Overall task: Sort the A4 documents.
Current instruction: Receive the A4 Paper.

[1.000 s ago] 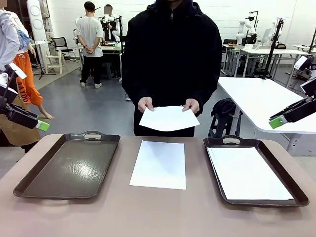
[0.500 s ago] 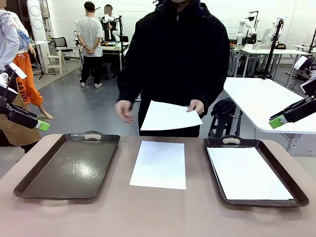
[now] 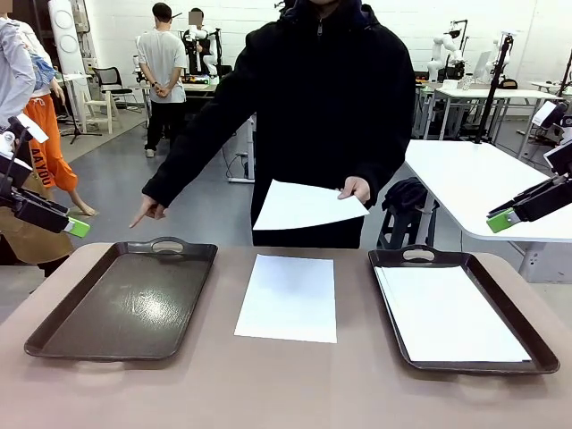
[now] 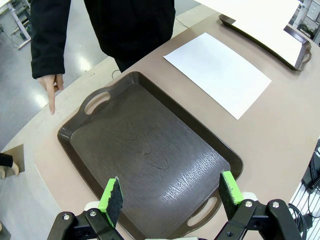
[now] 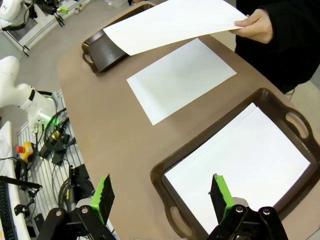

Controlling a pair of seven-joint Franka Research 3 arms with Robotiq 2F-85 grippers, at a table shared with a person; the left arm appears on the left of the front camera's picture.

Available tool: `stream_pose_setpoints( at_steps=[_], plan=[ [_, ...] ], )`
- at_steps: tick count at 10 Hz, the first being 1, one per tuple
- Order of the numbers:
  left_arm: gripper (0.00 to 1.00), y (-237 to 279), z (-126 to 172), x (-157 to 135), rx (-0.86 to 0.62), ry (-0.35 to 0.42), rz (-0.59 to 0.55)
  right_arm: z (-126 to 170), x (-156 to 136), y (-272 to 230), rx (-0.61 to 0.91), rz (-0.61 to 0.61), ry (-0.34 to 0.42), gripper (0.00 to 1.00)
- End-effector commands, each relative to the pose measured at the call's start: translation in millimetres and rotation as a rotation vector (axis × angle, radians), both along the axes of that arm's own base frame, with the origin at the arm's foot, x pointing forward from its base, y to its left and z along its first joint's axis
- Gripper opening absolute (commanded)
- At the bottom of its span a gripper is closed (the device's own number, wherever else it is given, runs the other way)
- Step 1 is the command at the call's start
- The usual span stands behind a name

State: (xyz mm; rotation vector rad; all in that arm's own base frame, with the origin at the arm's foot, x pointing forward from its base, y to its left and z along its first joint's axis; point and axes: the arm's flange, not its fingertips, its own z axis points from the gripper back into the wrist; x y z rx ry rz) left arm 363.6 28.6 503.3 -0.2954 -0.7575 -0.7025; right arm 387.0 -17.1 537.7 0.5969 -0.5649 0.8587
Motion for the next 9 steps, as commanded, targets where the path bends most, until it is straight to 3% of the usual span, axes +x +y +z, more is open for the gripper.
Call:
stream_pose_setpoints(
  at_steps=[1,5,9],
  plan=[
    [1.0,3.6,-2.3,1.3,-0.006,-0.007,-0.021,-0.4,0.0,1.1,0.002,0.005,0.0,1.0],
    [1.0,0.0,0.0,0.0,0.0,0.0,0.0,-0.4,0.0,1.1,0.002,0.005,0.0,1.0],
    [1.0,-44.7,-12.7,65.7,-0.204,0.156,0.162,-0.4,0.0,1.1,0.002,0.005,0.0,1.0]
  ],
)
